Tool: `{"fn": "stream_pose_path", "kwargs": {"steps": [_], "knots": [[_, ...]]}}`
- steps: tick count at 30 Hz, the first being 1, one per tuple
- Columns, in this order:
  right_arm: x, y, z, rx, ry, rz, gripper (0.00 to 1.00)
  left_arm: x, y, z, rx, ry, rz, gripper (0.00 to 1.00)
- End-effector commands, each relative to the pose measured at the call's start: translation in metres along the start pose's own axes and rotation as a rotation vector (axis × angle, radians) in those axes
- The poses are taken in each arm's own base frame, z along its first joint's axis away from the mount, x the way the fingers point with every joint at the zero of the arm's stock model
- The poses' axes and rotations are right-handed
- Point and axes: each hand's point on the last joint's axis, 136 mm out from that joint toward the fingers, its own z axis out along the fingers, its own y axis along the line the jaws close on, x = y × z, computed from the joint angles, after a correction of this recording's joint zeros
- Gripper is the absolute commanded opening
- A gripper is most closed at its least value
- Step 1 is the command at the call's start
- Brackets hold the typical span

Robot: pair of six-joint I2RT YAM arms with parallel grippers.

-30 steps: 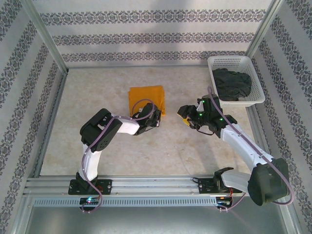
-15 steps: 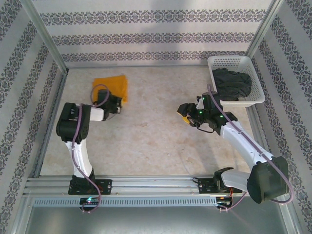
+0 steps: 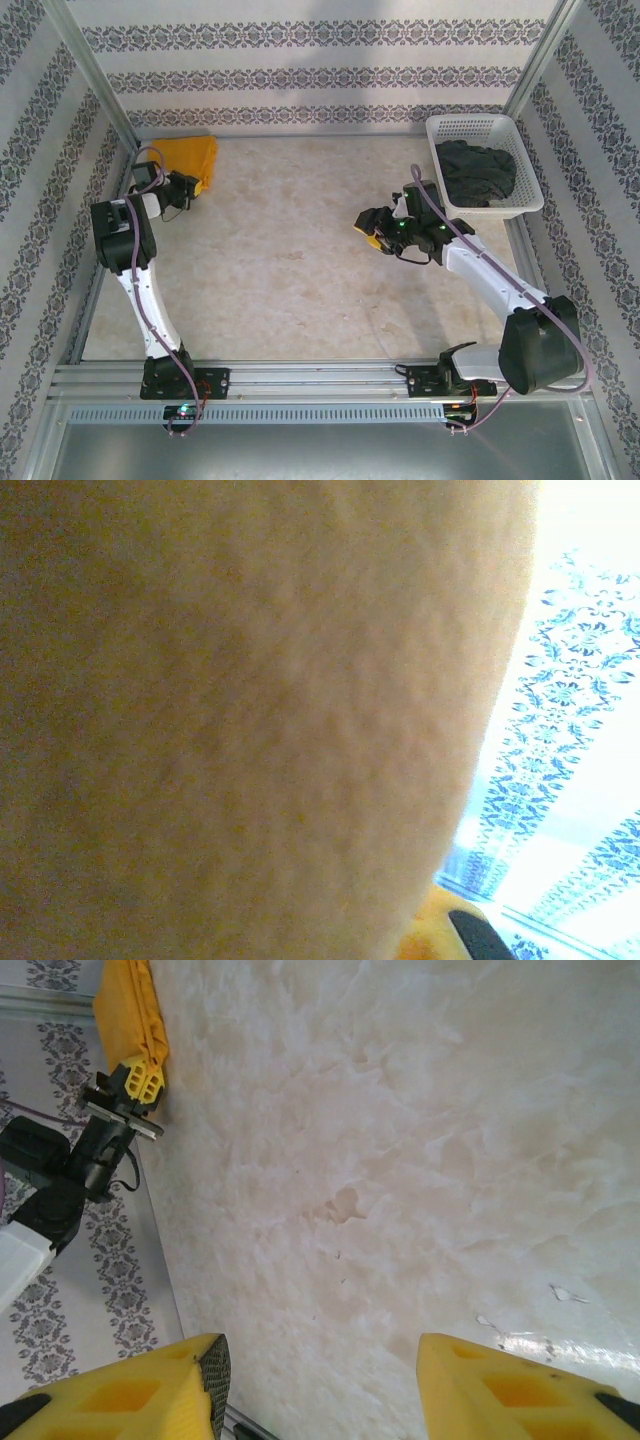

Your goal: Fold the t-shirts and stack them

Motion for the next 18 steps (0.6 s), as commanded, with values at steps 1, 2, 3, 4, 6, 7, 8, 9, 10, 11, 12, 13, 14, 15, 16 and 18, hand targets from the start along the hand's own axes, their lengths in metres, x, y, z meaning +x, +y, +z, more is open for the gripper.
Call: {"fn": "stream_pose_path", "kwargs": {"steps": [1, 2, 3, 4, 6, 7, 8, 9, 10, 11, 12, 13, 14, 15, 16, 18], "knots": [[-0.005, 0.026, -0.001, -0.067, -0.021, -0.068, 0.54, 0.01, 0.005, 0.005, -0.013, 0.065, 0.02, 0.0], [-0.008, 0.032, -0.003, -0.089, -0.039, -0.078, 0.54, 0.009, 0.004, 0.004, -0.016, 0.057, 0.024, 0.0], [-0.01, 0.036, -0.005, -0.106, -0.057, -0.087, 0.54, 0.009, 0.004, 0.002, -0.021, 0.049, 0.028, 0.0], [-0.013, 0.043, -0.008, -0.134, -0.084, -0.097, 0.54, 0.009, 0.006, -0.001, -0.037, 0.036, 0.032, 0.0], [-0.018, 0.055, -0.015, -0.191, -0.138, -0.119, 0.55, 0.008, 0.008, -0.011, -0.075, -0.002, 0.039, 0.06], [-0.021, 0.063, -0.02, -0.224, -0.167, -0.133, 0.56, 0.009, 0.008, -0.017, -0.099, -0.022, 0.042, 0.19], [-0.024, 0.069, -0.026, -0.253, -0.199, -0.145, 0.57, 0.009, 0.007, -0.025, -0.122, -0.044, 0.046, 0.33], [-0.026, 0.074, -0.03, -0.273, -0.22, -0.153, 0.59, 0.01, 0.005, -0.031, -0.134, -0.063, 0.056, 0.46], [-0.028, 0.077, -0.034, -0.286, -0.24, -0.153, 0.61, 0.012, 0.0, -0.042, -0.148, -0.086, 0.067, 0.68], [-0.03, 0.079, -0.038, -0.295, -0.256, -0.152, 0.64, 0.016, -0.006, -0.053, -0.151, -0.11, 0.076, 0.99], [-0.031, 0.079, -0.041, -0.294, -0.268, -0.148, 0.69, 0.019, -0.016, -0.064, -0.144, -0.134, 0.091, 1.0], [-0.033, 0.078, -0.045, -0.287, -0.281, -0.139, 0.97, 0.025, -0.025, -0.077, -0.142, -0.155, 0.102, 1.0], [-0.036, 0.074, -0.049, -0.272, -0.293, -0.125, 0.98, 0.034, -0.032, -0.089, -0.143, -0.172, 0.111, 1.0], [-0.039, 0.067, -0.052, -0.245, -0.303, -0.109, 0.98, 0.045, -0.042, -0.099, -0.131, -0.185, 0.133, 1.0], [-0.042, 0.058, -0.057, -0.2, -0.32, -0.091, 0.98, 0.059, -0.049, -0.111, -0.131, -0.2, 0.153, 1.0], [-0.049, 0.042, -0.073, -0.114, -0.373, -0.096, 0.98, 0.088, -0.055, -0.13, -0.172, -0.223, 0.194, 1.0]]}}
